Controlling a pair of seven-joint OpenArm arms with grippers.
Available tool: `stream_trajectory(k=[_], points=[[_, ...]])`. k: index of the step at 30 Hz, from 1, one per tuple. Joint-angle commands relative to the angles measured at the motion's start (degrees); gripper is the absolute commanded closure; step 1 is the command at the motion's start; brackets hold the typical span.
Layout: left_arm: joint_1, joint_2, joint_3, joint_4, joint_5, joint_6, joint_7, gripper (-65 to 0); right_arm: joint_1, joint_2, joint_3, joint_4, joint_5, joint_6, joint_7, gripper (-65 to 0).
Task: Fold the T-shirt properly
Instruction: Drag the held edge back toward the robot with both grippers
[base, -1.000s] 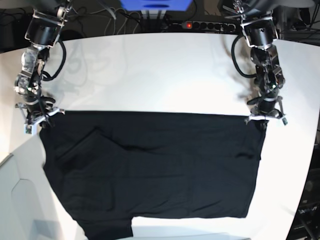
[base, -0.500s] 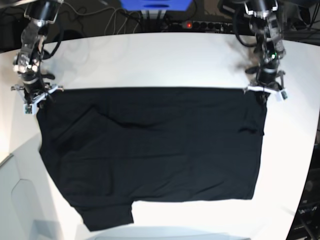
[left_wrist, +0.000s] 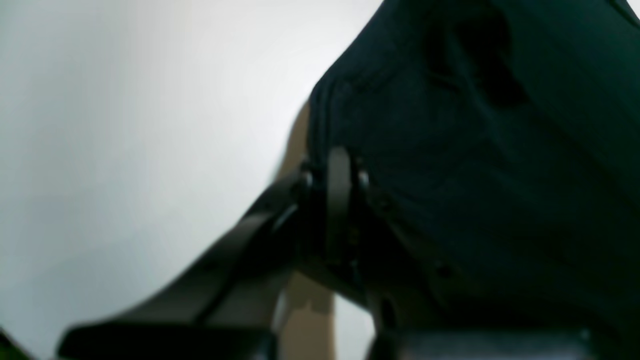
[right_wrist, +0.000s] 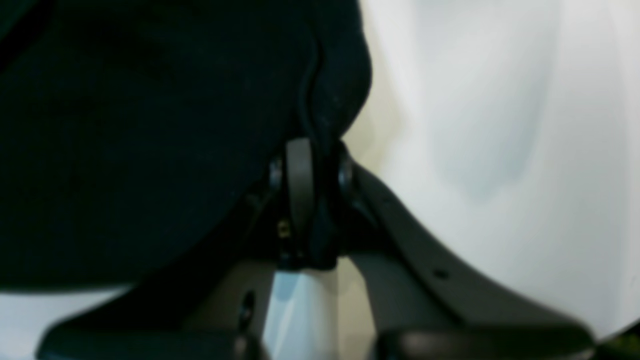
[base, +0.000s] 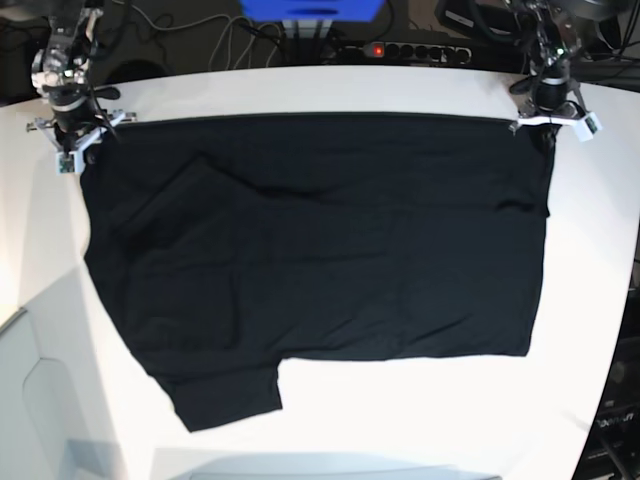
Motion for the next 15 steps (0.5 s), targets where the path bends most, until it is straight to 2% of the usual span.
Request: stream_trajectory(k=[1, 4, 8, 15], points=[[1.52, -0.19, -0.98, 0.32, 0.93, 1.48, 1.52, 0.0, -1.61, -0.72, 0.80, 1.26, -0.71, 0.03, -1.51, 0.0], [2.92, -0.11, -2.21, 0.59, 0.84, 1.48, 1.52, 0.0, -3.81, -2.65, 1.95, 3.72, -0.88, 0.82, -1.51, 0.0], [4.77, -0.02, -2.48, 0.67, 0.84, 1.39, 1.52, 0.0, -6.10, -3.44, 2.12, 5.48, -0.97, 6.27, -1.51, 0.0], [5.91, -0.02, -2.48, 0.67, 0.84, 1.39, 1.43, 0.0, -6.45, -5.29, 4.50, 5.48, -0.97, 6.80, -1.51, 0.0]])
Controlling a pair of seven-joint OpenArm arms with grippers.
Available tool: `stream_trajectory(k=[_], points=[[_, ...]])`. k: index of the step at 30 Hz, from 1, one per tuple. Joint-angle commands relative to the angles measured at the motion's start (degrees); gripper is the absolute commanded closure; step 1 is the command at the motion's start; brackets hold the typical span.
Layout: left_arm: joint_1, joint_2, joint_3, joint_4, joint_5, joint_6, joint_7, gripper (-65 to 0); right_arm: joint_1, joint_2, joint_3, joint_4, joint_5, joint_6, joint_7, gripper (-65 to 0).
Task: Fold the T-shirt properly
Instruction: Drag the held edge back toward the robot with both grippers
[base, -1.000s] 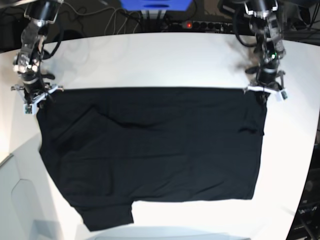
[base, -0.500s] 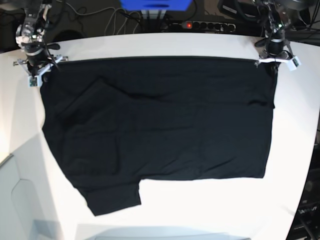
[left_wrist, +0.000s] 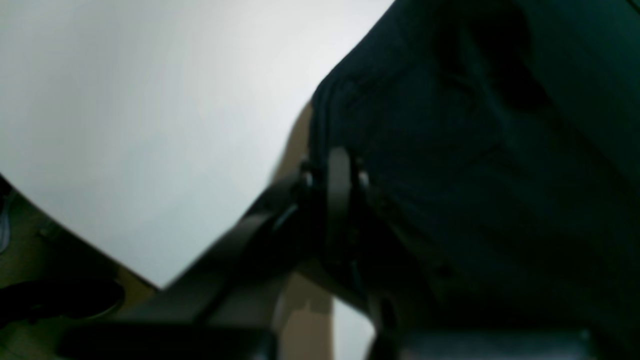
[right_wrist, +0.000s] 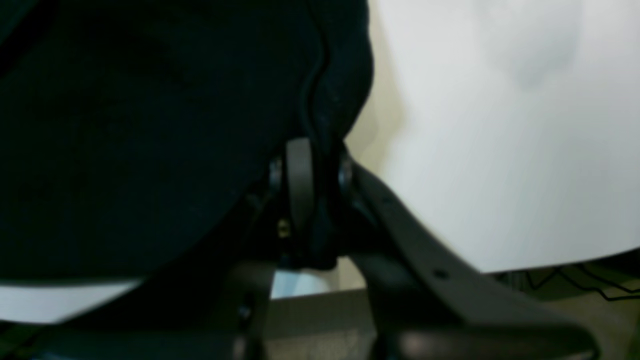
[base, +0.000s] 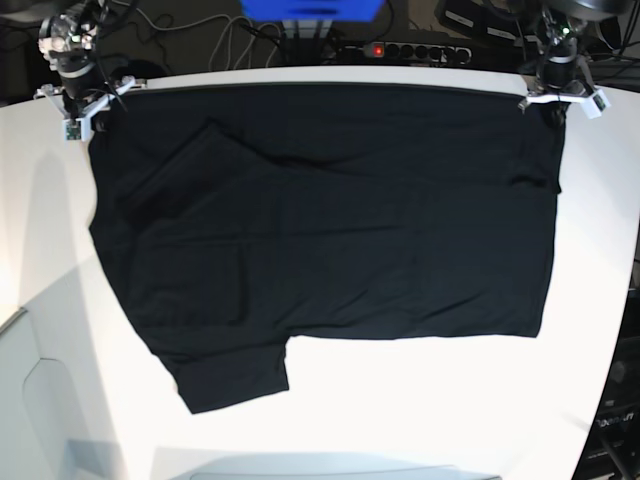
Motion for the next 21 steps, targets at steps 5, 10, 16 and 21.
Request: stream_trajectory(k=[5, 10, 16, 21], points=[[2.64, -0.19, 0.26, 1.42, 0.84, 1.35, 2.48, 0.0, -0.81, 0.57, 0.48, 0.57, -0.44, 1.42, -0.94, 0.0], [3.70, 2.09, 0.35, 3.89, 1.37, 1.35, 2.48, 0.0, -0.81, 0.57, 0.56, 0.65, -0.44, 1.42, -0.94, 0.0], [3.43, 2.09, 0.26, 3.53, 1.37, 1.35, 2.48, 0.0, -1.25, -1.10, 3.02, 0.65, -0.44, 1.51, -0.94, 0.0], [3.52, 1.83, -0.18, 3.53, 1.37, 1.35, 2.48, 0.0, -1.60, -1.10, 3.02, 0.65, -0.44, 1.51, -0.94, 0.0]])
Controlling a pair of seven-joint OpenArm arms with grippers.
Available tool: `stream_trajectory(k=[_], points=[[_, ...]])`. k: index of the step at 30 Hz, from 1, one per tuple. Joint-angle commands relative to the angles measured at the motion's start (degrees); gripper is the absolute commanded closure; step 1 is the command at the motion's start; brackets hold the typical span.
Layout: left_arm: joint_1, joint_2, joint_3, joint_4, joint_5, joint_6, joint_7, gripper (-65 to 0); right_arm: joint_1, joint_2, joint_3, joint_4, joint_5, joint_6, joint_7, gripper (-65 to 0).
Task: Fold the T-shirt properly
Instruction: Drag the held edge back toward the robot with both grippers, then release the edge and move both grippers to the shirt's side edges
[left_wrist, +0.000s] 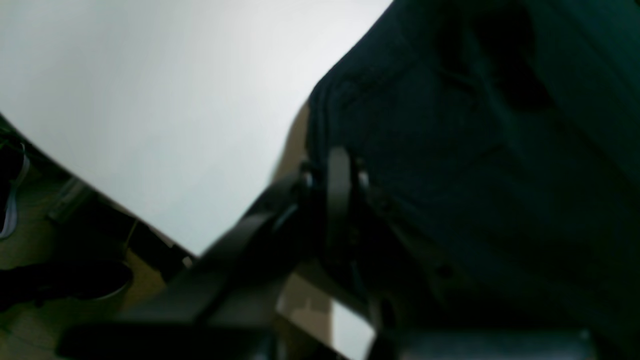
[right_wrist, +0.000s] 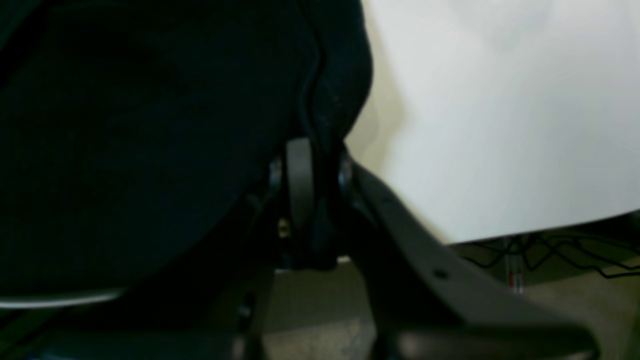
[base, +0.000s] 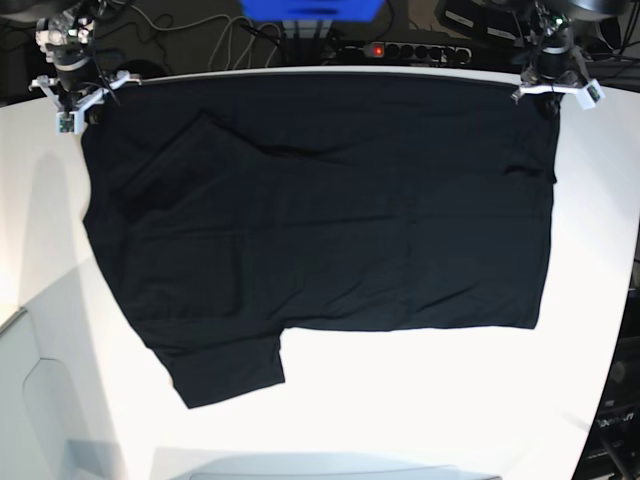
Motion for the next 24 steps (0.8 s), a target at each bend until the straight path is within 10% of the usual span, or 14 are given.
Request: stream_trajectory(k=[1, 8, 17, 24], points=[[0.74, -0.36, -0.34, 0.12, 0.41, 0.49, 1.59, 0.0, -0.79, 0.34, 0.34, 0.57, -0.42, 1.14, -0.94, 0.0], [0.74, -0.18, -0.07, 0.65, 0.41, 0.49, 1.59, -10.0, -0.79, 0.43, 0.34, 0.57, -0.34, 1.14, -0.94, -1.4], [0.74, -0.09, -0.42, 0.92, -0.03, 0.49, 1.32, -23.8, -0.18, 0.25, 2.62, 1.88, -0.16, 1.14, -0.94, -35.2], [0.74, 0.00, -0.42, 6.10, -0.03, 0.84, 1.50, -24.3, 4.04, -3.00, 7.37, 7.33, -0.42, 1.14, -0.94, -40.3]])
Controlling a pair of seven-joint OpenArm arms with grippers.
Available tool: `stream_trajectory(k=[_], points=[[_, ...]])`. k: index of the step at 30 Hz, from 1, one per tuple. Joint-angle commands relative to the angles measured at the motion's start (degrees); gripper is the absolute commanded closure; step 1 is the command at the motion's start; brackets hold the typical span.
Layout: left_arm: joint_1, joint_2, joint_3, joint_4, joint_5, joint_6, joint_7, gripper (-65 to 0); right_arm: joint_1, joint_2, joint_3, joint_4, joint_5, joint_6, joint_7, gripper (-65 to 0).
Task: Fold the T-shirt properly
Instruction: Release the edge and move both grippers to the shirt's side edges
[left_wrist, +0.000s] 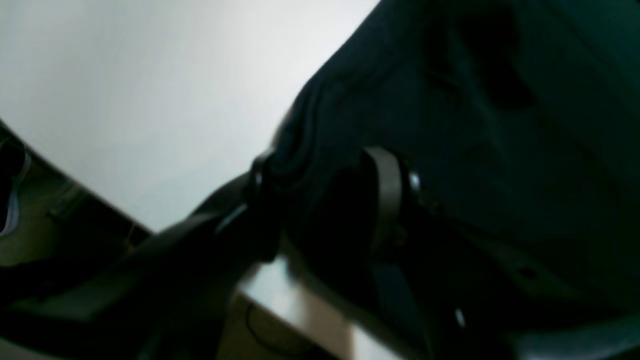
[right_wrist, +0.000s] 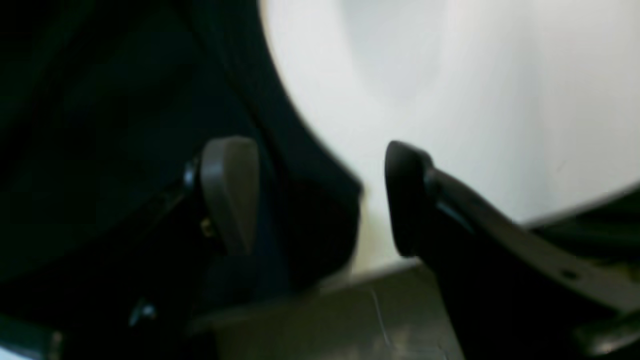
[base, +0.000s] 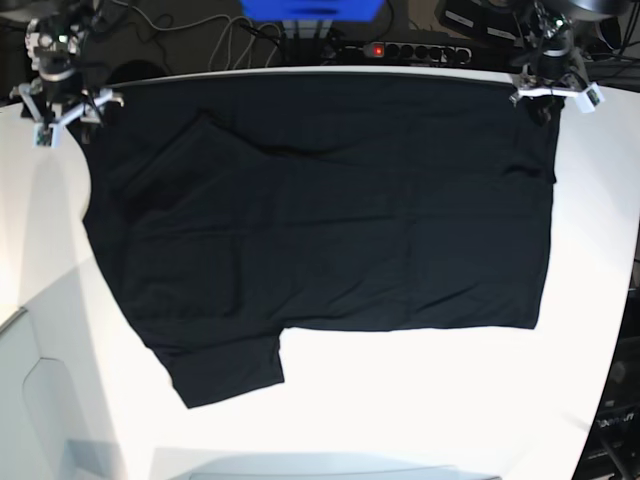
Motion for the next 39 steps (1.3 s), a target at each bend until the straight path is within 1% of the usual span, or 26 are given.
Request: stream_trajectory(k=[1, 3, 4, 6, 7, 10, 12, 14, 16, 20, 22, 25, 27, 31, 33, 36, 39], points=[[0.55, -0.66, -0.27, 1.87, -0.32, 0.04, -1.50, -24.3, -0.39, 0.63, 0.48, 1.22, 0.25, 0.92, 1.13, -40.3], [0.55, -0.66, -0.27, 3.36, -0.32, 0.04, -1.50, -25.3, -0.39, 0.63, 0.31, 2.10, 0.25, 0.92, 1.13, -40.3], [0.81, -0.66, -0.27, 3.89, -0.32, 0.04, -1.50, -27.4, 0.13, 0.63, 0.22, 2.54, 0.25, 0.92, 1.13, -40.3], [0.99, -0.66, -0.27, 4.86, -0.32, -0.05, -1.50, -33.6, 1.28, 0.63, 0.13, 2.97, 0.25, 0.92, 1.13, -40.5], [0.99, -0.66, -0.27, 5.12, -0.32, -0.31, -1.50, -38.3, 1.89, 0.63, 0.04, 2.97, 0.25, 0.92, 1.05, -40.5], [0.99, -0.66, -0.53, 5.91, -0.23, -0.31, -1.85, -49.3, 5.14, 0.63, -0.48, 2.89, 0.25, 0.92, 0.78, -40.5], [0.72, -0.57, -2.03, 7.32, -0.23, -0.31, -1.85, -54.2, 7.43, 0.98, -2.15, 2.80, 0.25, 0.92, 0.69, -40.5], [0.11, 0.57, -3.79, 8.55, -0.23, -0.31, -1.85, -56.9, 10.07, 1.25, -4.35, 2.71, 0.25, 0.92, 0.69, -40.5], [-1.91, 1.19, -5.63, 9.95, 0.12, -0.31, -1.58, -57.2, 12.53, 2.48, -7.43, 2.62, 0.17, 0.92, 0.61, -40.5], [-6.92, 1.01, -8.45, 10.13, 0.21, -0.40, -1.41, -57.3, 18.42, 4.94, -14.64, 0.95, 0.17, 0.83, -0.19, -40.5], [-9.30, 0.66, -8.62, 10.13, 0.21, -0.40, -1.41, -57.3, 23.87, 6.43, -17.27, -2.12, 0.17, 0.83, -4.23, -40.5], [-12.37, -1.71, -8.18, 10.04, 0.30, -0.40, -1.41, -57.2, 33.63, 7.22, -19.30, -10.30, 0.17, 0.83, -10.30, -40.5], [-14.13, -2.95, -6.78, 10.04, 0.30, -0.40, -1.32, -57.2, 39.52, 8.72, -20.18, -16.63, 0.17, 0.83, -11.61, -40.5], [-17.83, -7.16, -3.43, 7.67, 0.30, -0.05, -1.32, -57.2, 49.10, 10.48, -22.72, -29.46, 0.17, 0.83, -11.35, -40.5], [-20.37, -9.10, -1.32, 5.03, 1.00, 0.04, -1.32, -57.2, 53.76, 11.18, -23.08, -37.20, 0.17, 0.83, -10.21, -40.5], [-24.07, -10.33, 1.14, 0.72, 6.37, -0.31, -1.32, -57.2, 58.68, 12.50, -23.16, -47.31, 0.17, 0.66, -5.90, -40.5], [-27.67, -10.42, 1.58, -3.67, 9.97, -0.40, -1.32, -57.3, 62.29, 13.73, -23.16, -56.72, 0.08, 0.57, 0.52, -40.5]])
